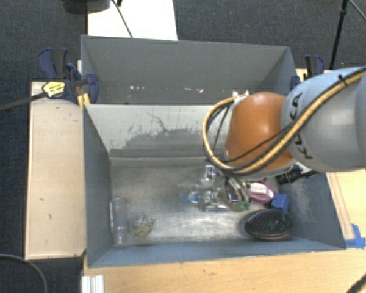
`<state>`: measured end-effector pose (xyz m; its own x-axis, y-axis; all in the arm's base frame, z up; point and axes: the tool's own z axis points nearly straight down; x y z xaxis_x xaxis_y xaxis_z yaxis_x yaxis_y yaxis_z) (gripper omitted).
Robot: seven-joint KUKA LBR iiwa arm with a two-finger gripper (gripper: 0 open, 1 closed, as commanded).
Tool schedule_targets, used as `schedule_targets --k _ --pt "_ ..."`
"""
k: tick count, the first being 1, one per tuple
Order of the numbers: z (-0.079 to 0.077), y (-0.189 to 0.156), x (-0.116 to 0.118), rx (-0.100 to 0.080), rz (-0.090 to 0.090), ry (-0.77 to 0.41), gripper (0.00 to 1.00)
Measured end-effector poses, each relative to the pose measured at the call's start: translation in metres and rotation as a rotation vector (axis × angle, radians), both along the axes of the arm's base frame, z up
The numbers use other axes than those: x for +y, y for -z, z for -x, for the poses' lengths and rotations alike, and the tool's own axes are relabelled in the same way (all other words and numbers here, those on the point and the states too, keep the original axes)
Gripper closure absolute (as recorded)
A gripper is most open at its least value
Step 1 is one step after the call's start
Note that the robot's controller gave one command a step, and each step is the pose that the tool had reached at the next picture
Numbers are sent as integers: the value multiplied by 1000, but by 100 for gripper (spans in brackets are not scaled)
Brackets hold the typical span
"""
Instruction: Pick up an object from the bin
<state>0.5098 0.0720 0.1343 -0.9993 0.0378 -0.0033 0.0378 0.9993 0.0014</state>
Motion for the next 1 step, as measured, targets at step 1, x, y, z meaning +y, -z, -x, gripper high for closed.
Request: schedule_targets --k 1 --pt "0 -39 0 2 0 3 100"
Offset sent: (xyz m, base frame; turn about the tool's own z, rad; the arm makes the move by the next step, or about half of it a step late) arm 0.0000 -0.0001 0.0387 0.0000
